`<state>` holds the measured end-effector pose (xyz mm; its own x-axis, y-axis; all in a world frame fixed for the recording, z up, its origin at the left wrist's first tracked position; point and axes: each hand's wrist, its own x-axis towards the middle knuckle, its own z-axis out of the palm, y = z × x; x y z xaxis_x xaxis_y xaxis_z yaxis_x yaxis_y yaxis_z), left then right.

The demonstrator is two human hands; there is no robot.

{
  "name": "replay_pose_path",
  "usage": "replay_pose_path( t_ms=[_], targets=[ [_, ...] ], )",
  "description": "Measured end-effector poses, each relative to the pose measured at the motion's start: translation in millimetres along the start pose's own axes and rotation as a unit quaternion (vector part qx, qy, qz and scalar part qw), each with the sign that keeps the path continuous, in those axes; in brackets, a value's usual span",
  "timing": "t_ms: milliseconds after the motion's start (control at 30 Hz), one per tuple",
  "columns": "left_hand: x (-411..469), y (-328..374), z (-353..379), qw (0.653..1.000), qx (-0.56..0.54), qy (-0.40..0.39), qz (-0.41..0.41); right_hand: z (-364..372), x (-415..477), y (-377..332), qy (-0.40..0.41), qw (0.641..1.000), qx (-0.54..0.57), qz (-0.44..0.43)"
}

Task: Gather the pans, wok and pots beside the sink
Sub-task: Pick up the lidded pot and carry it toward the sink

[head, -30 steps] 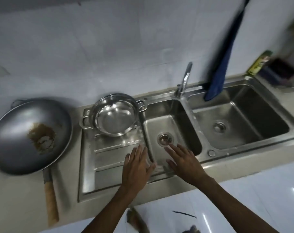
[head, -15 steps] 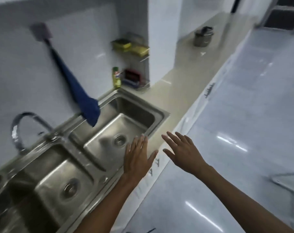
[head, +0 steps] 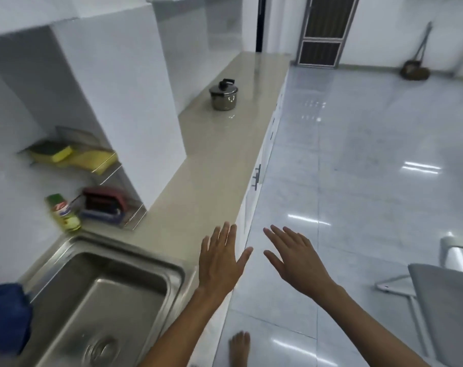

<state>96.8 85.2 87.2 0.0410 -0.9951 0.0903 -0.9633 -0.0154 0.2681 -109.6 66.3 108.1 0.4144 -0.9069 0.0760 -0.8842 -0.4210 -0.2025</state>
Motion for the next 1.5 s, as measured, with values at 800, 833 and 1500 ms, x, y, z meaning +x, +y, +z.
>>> replay_pose_path(
  t_ms=[800,833,1500],
  targets=[
    [512,60,79,0.996,-0.032,-0.017,-0.083,-2,444,277,0.011,0.999,0.037,0.001],
    [535,66,81,0.995,-0.04,-0.011,-0.091,-6,468,290,0.012,0.999,0.041,-0.007],
    [918,-35,80,0.812,-0.388,0.188,-0.392,-19,960,378,-0.069,0.944,0.313,-0.076]
  ],
)
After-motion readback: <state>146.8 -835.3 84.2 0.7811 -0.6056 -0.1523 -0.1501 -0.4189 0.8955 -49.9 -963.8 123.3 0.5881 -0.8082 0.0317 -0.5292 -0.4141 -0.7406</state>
